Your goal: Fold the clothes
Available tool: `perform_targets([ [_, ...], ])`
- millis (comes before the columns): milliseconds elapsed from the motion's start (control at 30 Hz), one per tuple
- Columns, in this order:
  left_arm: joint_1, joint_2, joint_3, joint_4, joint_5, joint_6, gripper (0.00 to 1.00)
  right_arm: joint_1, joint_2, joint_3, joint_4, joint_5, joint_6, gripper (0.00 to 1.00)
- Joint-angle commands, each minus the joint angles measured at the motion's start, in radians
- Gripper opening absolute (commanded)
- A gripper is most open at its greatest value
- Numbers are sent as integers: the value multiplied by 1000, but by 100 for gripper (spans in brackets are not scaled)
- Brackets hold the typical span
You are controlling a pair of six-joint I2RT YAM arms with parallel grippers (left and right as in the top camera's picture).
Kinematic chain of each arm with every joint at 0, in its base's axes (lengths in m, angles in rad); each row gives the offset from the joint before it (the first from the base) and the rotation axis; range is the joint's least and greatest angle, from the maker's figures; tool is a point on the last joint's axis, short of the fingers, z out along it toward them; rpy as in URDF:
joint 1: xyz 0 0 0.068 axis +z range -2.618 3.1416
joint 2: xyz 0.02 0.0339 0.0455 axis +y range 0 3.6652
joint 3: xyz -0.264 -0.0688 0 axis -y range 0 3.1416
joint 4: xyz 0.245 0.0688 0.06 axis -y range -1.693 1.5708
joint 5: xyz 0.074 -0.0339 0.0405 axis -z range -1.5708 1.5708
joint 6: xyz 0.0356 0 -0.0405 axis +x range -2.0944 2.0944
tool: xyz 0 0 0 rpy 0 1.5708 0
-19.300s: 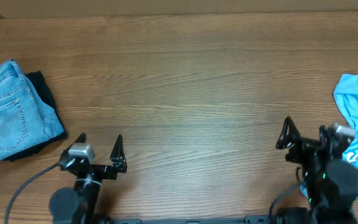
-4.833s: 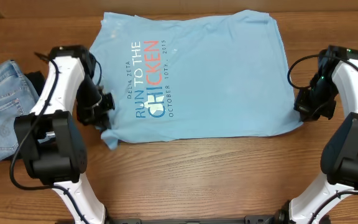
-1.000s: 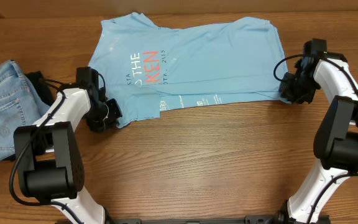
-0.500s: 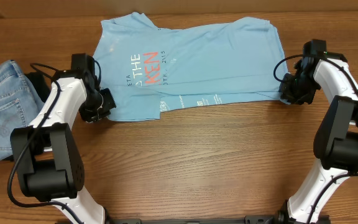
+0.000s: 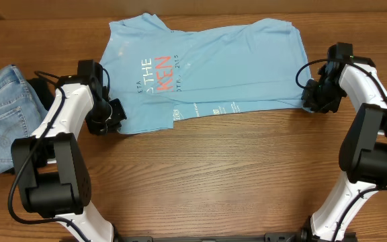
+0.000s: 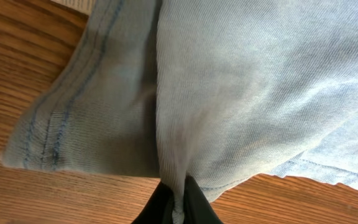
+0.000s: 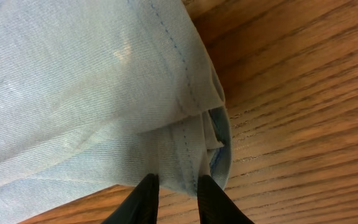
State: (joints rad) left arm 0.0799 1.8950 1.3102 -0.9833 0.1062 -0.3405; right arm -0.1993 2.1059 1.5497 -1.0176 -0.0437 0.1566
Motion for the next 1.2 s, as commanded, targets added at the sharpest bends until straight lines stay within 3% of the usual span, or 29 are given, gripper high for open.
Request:
perform_targets([
  [0,0,6,21,-12,22,-10,10,2,-3,7,1,10,-1,25],
  [67,0,6,21,-12,22,-10,21,2,-3,7,1,9,-1,25],
  [167,0,6,21,-11,22,-10,21,2,-3,7,1,9,-1,25],
  [200,0,6,21,-11,22,-11,20,2,-3,7,0,9,-1,25],
  [267,0,6,21,-11,21,-10,4,2,-3,7,0,9,-1,25],
  [400,0,6,64,9,26,-11,4,2,-3,7,-3,9,-1,23],
  [600,0,6,322,52,24,-16,4,1,-5,45,-2,9,-1,20],
  [767,0,9,351,151,24,-68,4,1,-5,48,13,9,-1,20],
  [833,-1,9,351,150,24,-67,13,1,-5,48,17,9,-1,20],
  [933,-3,9,351,142,24,-67,47,1,-5,48,18,9,-1,20],
  [1033,-3,9,351,137,24,-67,56,1,-5,48,18,9,-1,20],
  [1167,-3,9,351,64,24,-64,56,1,-5,48,16,10,-1,21],
])
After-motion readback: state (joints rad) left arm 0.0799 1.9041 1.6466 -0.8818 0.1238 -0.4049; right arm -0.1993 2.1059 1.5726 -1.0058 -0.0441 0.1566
